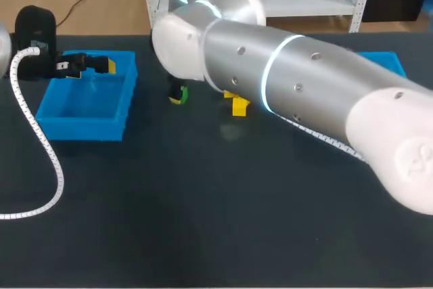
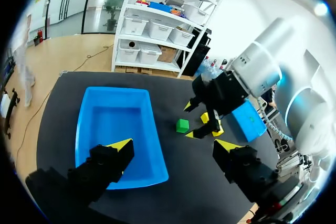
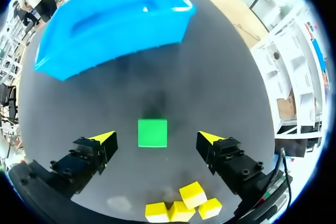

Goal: Put the green cubes in the right bin and the yellow cubes in the left bin.

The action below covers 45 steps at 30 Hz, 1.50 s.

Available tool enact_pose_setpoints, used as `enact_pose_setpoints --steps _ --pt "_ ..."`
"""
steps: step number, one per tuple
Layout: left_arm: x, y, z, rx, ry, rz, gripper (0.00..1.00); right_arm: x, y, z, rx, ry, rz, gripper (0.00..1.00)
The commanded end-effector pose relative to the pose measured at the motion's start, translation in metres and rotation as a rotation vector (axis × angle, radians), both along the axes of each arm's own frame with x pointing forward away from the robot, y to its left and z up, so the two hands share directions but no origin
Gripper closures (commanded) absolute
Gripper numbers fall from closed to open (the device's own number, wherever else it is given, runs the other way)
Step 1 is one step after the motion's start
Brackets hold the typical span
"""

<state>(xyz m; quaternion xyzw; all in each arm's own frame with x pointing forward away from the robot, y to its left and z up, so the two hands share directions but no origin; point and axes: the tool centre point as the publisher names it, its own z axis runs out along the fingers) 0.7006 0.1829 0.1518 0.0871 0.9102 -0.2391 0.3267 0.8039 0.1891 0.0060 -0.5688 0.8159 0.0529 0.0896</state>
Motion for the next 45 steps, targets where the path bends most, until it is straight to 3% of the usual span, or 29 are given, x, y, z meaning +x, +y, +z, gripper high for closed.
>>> enact_pose_setpoints --steps 1,6,8,12,13,18,24,31,38,45 --pt "-0.001 0.002 -0.002 -0.007 -0.006 -0.004 0.00 0.017 0.010 -0.008 -0.036 0.080 0.012 0.00" --pt "-0.001 0.002 -0.002 -0.007 -0.006 -0.004 0.00 0.019 0.014 -0.014 -0.062 0.060 0.011 0.00" --pt "-0.001 0.002 -0.002 -0.007 -0.006 -0.004 0.00 0.020 0.016 -0.016 -0.073 0.051 0.011 0.23" --pt "-0.001 0.002 -0.002 -0.007 -0.006 -0.004 0.00 0.018 0.018 -0.020 -0.086 0.042 0.013 0.22" --pt "-0.001 0.002 -0.002 -0.007 -0.006 -0.004 0.00 0.018 0.018 -0.021 -0.087 0.042 0.013 0.27" --pt "-0.001 0.002 -0.002 -0.007 -0.006 -0.004 0.00 0.016 0.016 -0.024 -0.092 0.032 0.003 1.00" --pt "-0.001 0.002 -0.002 -0.007 -0.006 -0.004 0.00 0.016 0.006 -0.003 -0.071 -0.036 -0.027 1.00" --pt "-0.001 0.002 -0.002 -0.007 -0.006 -0.004 0.00 0.024 -0.043 0.069 0.045 -0.151 -0.115 1.00" --pt "-0.001 0.002 -0.002 -0.007 -0.006 -0.004 0.00 0.034 -0.149 0.134 0.157 -0.261 -0.340 1.00" --pt "-0.001 0.002 -0.002 -0.007 -0.006 -0.004 0.00 0.023 -0.263 0.146 0.266 -0.270 -0.654 1.00"
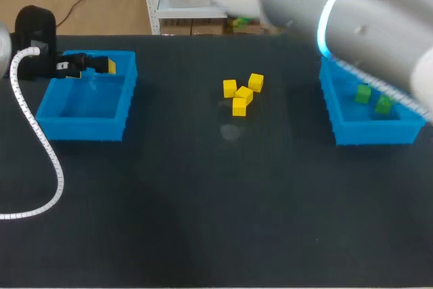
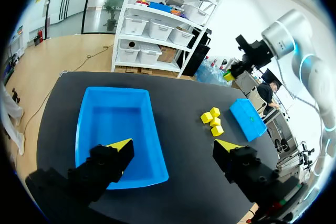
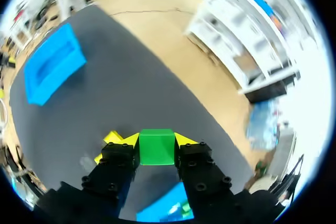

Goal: Put the green cubes in the right bin and the yellow cubes in the left bin.

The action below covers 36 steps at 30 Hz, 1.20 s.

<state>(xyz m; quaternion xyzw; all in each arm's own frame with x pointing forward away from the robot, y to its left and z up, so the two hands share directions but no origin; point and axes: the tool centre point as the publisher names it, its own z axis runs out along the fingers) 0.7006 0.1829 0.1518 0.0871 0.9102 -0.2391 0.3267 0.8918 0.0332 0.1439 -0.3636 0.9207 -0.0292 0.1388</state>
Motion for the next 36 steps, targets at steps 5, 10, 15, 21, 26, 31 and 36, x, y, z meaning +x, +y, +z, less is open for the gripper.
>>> enact_pose_setpoints --steps 5,10,15,21,26,31,36 --pt "-0.001 0.002 -0.002 -0.007 -0.006 -0.004 0.00 -0.088 -0.171 0.000 0.345 -0.223 -0.352 1.00" --pt "-0.001 0.002 -0.002 -0.007 -0.006 -0.004 0.00 -0.115 -0.210 -0.013 0.355 -0.217 -0.480 1.00" --pt "-0.001 0.002 -0.002 -0.007 -0.006 -0.004 0.00 -0.138 -0.229 -0.027 0.380 -0.197 -0.564 1.00" --pt "-0.001 0.002 -0.002 -0.007 -0.006 -0.004 0.00 -0.151 -0.243 -0.044 0.377 -0.176 -0.642 1.00" --pt "-0.001 0.002 -0.002 -0.007 -0.006 -0.004 0.00 -0.154 -0.240 -0.051 0.371 -0.173 -0.649 1.00" --pt "-0.001 0.002 -0.002 -0.007 -0.006 -0.004 0.00 -0.149 -0.229 -0.052 0.376 -0.191 -0.625 1.00" --pt "-0.001 0.002 -0.002 -0.007 -0.006 -0.004 0.00 -0.144 -0.224 -0.051 0.381 -0.202 -0.618 1.00"
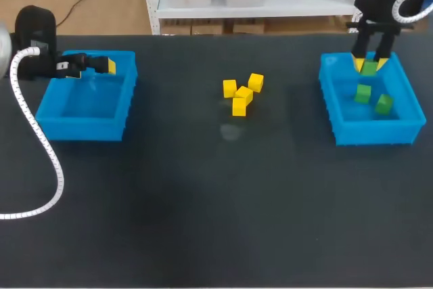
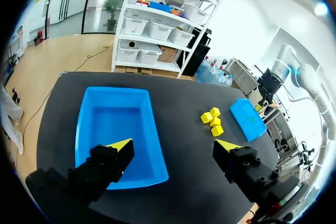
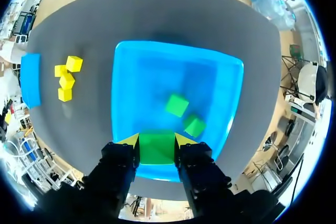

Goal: Put the green cubes in the right bin and the yellow cubes in the left bin.

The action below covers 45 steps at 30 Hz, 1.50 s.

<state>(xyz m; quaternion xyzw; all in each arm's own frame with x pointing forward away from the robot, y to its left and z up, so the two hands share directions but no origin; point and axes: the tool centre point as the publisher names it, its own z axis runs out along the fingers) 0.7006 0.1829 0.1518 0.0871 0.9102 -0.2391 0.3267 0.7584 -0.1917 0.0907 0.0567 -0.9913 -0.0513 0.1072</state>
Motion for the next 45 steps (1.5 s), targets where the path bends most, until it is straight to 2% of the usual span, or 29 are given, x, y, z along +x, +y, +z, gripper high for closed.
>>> enact_pose_setpoints --steps 1,5,6,7,8,9,14,45 --pt "-0.0006 0.0015 -0.0017 -0.007 -0.006 -0.004 0.00 -0.0098 0.0010 0.0019 0.073 -0.774 -0.091 1.00" --pt "-0.0006 0.0015 -0.0017 -0.007 -0.006 -0.004 0.00 -0.0097 0.0005 -0.0001 0.072 -0.765 -0.082 1.00" --pt "-0.0006 0.0015 -0.0017 -0.007 -0.006 -0.004 0.00 -0.0101 0.0003 -0.0010 0.066 -0.764 -0.081 0.90" --pt "-0.0006 0.0015 -0.0017 -0.007 -0.006 -0.004 0.00 -0.0104 -0.0001 -0.0015 0.064 -0.762 -0.081 0.73" --pt "-0.0006 0.0015 -0.0017 -0.007 -0.006 -0.004 0.00 -0.0106 -0.0003 -0.0017 0.059 -0.759 -0.081 0.49" --pt "-0.0006 0.0015 -0.0017 -0.007 -0.006 -0.004 0.00 -0.0108 -0.0004 -0.0018 0.057 -0.757 -0.080 0.00" --pt "-0.0006 0.0015 -0.0017 -0.007 -0.006 -0.004 0.00 -0.0119 0.0030 -0.0008 0.065 -0.791 -0.066 0.00" --pt "-0.0006 0.0015 -0.0017 -0.007 -0.006 -0.004 0.00 -0.0119 0.0030 -0.0008 0.065 -0.791 -0.066 0.00"
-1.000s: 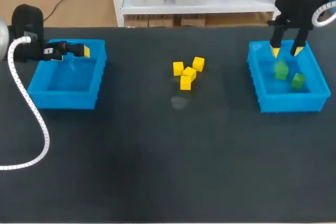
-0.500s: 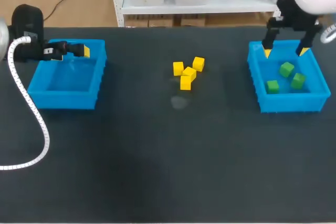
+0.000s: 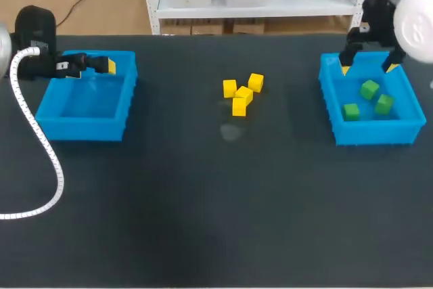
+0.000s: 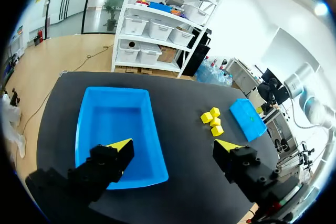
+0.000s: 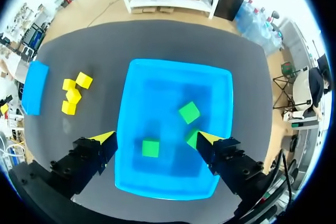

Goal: Put the green cubes in the right bin and the yellow cubes in the left bin.

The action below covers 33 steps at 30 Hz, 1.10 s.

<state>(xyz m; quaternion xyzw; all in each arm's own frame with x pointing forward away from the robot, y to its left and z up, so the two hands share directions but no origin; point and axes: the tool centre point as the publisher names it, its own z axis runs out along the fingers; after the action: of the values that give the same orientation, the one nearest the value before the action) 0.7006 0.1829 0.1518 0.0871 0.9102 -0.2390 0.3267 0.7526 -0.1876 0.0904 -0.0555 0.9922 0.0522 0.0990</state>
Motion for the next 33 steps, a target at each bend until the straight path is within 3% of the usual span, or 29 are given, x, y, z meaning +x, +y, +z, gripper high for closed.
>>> enact_pose_setpoints --steps 1,8,12,21,29,33 --pt "-0.001 0.002 -0.002 -0.007 -0.006 -0.004 0.00 -0.006 -0.001 -0.001 0.043 -0.379 -0.038 0.00" --pt "-0.001 0.002 -0.002 -0.007 -0.006 -0.004 0.00 -0.006 -0.001 -0.001 0.043 -0.379 -0.038 0.00" --pt "0.022 -0.029 0.021 0.069 0.042 -0.092 0.00 -0.006 -0.001 -0.001 0.043 -0.379 -0.038 0.00" --pt "0.087 -0.103 0.059 0.156 0.006 -0.313 0.00 -0.006 -0.001 -0.001 0.043 -0.379 -0.038 0.00" --pt "0.140 -0.175 0.043 0.228 0.105 -0.505 0.00 -0.006 -0.001 -0.001 0.043 -0.379 -0.038 0.00" --pt "0.148 -0.216 0.029 0.260 0.150 -0.603 0.00 -0.006 -0.001 -0.001 0.043 -0.379 -0.038 0.00"
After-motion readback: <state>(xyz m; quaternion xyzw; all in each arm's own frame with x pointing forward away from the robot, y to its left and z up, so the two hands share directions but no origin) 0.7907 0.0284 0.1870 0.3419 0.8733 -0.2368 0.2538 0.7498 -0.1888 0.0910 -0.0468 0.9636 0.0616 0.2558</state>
